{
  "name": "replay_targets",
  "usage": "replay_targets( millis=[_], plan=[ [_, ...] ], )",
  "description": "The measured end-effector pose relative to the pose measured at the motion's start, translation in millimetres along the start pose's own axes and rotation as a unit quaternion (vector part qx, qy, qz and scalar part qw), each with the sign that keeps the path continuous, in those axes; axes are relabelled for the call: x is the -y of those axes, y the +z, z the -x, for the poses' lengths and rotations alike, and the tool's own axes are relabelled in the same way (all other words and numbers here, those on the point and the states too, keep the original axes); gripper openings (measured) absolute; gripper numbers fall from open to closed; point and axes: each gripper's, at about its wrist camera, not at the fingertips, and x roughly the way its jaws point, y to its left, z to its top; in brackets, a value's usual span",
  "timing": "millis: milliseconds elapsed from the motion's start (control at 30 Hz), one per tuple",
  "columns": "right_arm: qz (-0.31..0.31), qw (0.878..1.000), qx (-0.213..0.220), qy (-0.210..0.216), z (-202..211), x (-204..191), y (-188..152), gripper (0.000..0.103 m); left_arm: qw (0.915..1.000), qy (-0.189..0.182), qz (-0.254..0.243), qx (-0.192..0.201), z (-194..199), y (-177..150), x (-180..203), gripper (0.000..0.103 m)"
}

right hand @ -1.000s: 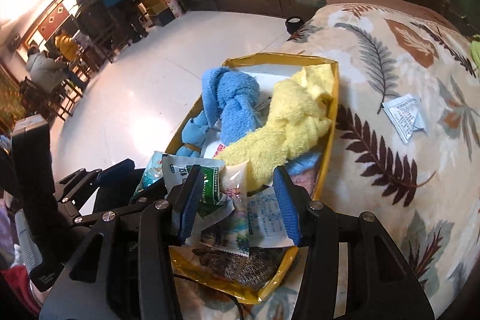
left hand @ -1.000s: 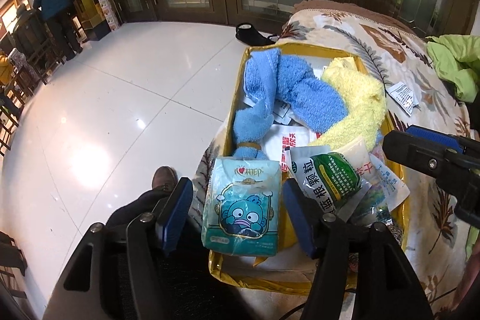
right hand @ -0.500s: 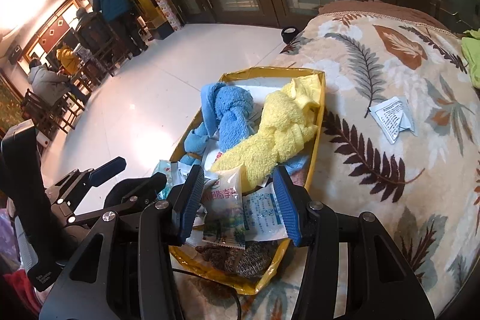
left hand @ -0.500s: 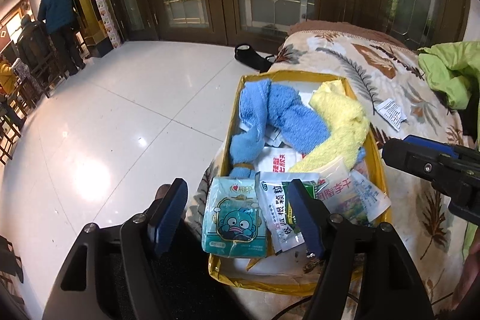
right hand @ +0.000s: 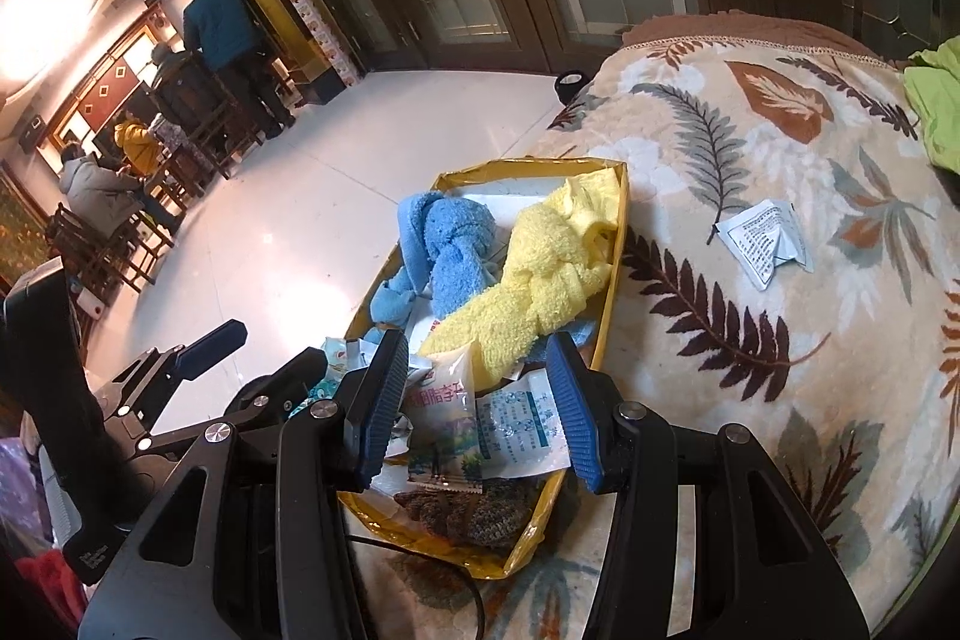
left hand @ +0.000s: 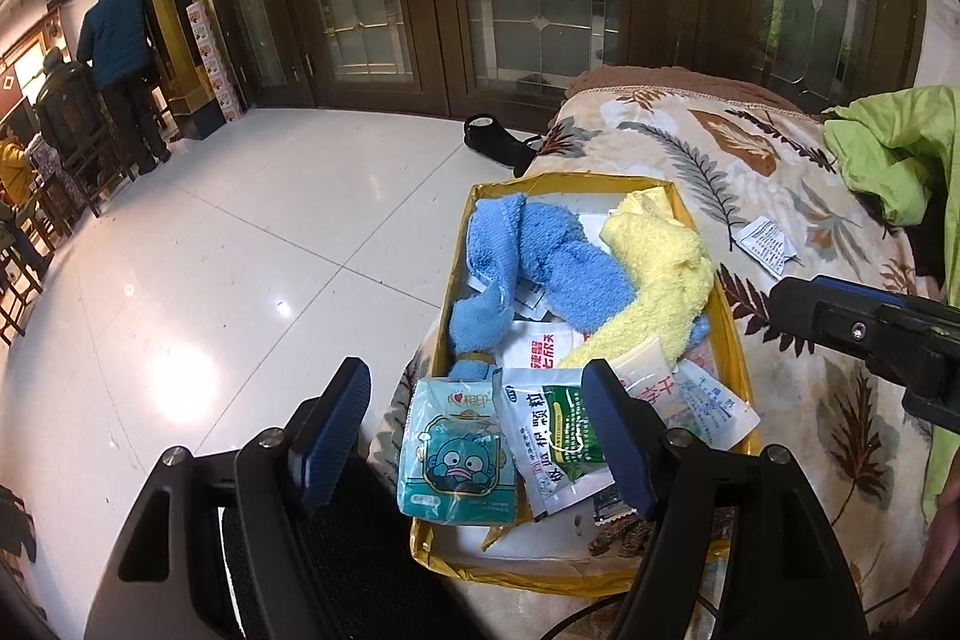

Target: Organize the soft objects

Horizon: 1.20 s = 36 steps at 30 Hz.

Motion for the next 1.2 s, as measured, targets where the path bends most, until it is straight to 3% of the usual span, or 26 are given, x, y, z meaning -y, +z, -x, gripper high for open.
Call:
replay_targets(
  millis=[700, 967, 1200],
  plan=[
    [-0.028, 0.999, 0.031, -0.006, 29.7, 26.4, 1.0, 0.048, 0.9998, -0.008, -0.018, 0.010, 15.4, 3.3, 24.1, 0.073],
    [-0.079, 0.993, 0.068, -0.046, 71.4, 82.3, -0.6, 0.048, 0.9991, -0.042, -0.003, -0.001, 14.9, 15.3, 25.8, 0.075],
    [-0.131, 0.985, 0.084, -0.073, 100.0, 132.3, -13.4, 0.048, 0.9967, -0.066, 0.029, -0.038, 4.2, 21.0, 15.9, 0.076]
  ],
)
